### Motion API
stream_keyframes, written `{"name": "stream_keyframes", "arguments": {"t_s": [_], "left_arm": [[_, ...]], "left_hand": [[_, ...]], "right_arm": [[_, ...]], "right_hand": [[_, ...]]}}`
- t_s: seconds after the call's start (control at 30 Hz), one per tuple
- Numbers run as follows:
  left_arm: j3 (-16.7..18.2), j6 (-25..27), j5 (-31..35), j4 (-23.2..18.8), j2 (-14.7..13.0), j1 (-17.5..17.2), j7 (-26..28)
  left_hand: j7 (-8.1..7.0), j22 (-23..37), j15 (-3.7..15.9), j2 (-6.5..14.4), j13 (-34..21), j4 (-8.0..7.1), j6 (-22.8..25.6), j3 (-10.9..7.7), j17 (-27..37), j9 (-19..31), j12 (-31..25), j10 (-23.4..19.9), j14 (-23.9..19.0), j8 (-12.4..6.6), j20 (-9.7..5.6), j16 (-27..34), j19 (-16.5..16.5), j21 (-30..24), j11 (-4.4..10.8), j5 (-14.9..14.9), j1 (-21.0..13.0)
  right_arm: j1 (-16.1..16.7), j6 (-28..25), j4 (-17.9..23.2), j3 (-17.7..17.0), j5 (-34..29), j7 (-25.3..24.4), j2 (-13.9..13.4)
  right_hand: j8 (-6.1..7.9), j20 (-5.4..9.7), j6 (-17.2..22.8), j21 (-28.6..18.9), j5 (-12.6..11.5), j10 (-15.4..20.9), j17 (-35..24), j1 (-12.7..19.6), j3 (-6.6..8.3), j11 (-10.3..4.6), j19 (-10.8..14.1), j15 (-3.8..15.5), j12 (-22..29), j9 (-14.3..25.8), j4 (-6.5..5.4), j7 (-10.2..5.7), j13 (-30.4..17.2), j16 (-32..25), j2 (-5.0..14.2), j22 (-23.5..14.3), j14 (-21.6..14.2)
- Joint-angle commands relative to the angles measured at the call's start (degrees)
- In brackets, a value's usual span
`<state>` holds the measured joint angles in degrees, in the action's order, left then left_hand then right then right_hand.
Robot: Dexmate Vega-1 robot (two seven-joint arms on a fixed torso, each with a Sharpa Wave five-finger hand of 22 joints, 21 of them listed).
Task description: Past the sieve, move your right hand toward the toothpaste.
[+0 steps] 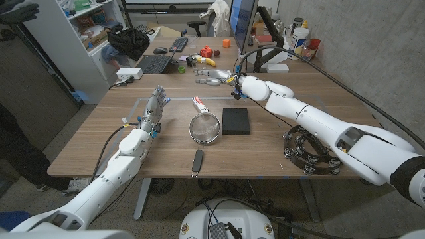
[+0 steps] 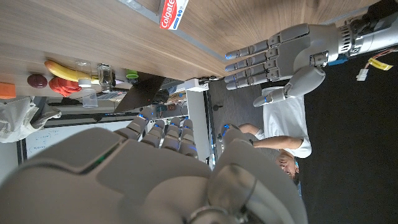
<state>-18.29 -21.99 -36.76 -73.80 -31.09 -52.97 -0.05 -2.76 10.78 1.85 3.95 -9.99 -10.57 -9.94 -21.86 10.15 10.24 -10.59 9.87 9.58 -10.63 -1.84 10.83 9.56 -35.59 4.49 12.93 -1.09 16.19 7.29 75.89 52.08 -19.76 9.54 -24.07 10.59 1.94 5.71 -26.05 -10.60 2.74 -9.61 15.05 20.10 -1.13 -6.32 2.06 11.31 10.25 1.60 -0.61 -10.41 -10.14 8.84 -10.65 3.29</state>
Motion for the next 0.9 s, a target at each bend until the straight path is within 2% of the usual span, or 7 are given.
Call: {"name": "stream_keyframes", "arguments": {"t_s": [0.03, 0.9], "left_arm": [[0.3, -0.4, 0.3, -0.5, -0.3, -0.7, 0.6], [0.8, -1.0, 0.4, -1.1, -0.7, -1.7, 0.8]], "left_hand": [[-0.24, 0.3, 2.60, 5.3, -0.3, 0.07, -5.2, 0.12, 0.2, 0.2, -0.2, 5.8, 7.7, -0.18, -4.32, 0.4, 8.8, 0.2, 0.16, 0.3, 0.1], [-0.30, 0.3, 2.57, 5.3, -0.3, 0.09, -5.2, 0.20, 0.2, 0.2, -0.2, 5.8, 7.7, -0.15, -4.38, 0.4, 8.8, 0.3, 0.19, 0.3, 0.1]], "right_arm": [[-0.9, 0.2, -1.7, 1.1, -1.0, 0.3, 0.8], [-2.0, -0.3, -3.9, 3.4, -3.2, 0.3, 2.6]], "right_hand": [[-0.06, 4.33, -0.2, 0.2, -0.4, -0.2, -0.1, 0.7, 0.21, 0.11, -0.5, 0.30, -0.1, 0.3, 0.23, 0.28, -0.1, 0.0, 0.01, -0.2, 0.6], [-0.16, 4.30, -1.0, 0.6, -0.4, -0.9, -0.1, 0.9, 0.27, 0.21, -0.5, 0.40, -0.1, 0.3, 0.48, 0.32, -0.1, 0.0, 0.06, -0.2, 1.1]]}}
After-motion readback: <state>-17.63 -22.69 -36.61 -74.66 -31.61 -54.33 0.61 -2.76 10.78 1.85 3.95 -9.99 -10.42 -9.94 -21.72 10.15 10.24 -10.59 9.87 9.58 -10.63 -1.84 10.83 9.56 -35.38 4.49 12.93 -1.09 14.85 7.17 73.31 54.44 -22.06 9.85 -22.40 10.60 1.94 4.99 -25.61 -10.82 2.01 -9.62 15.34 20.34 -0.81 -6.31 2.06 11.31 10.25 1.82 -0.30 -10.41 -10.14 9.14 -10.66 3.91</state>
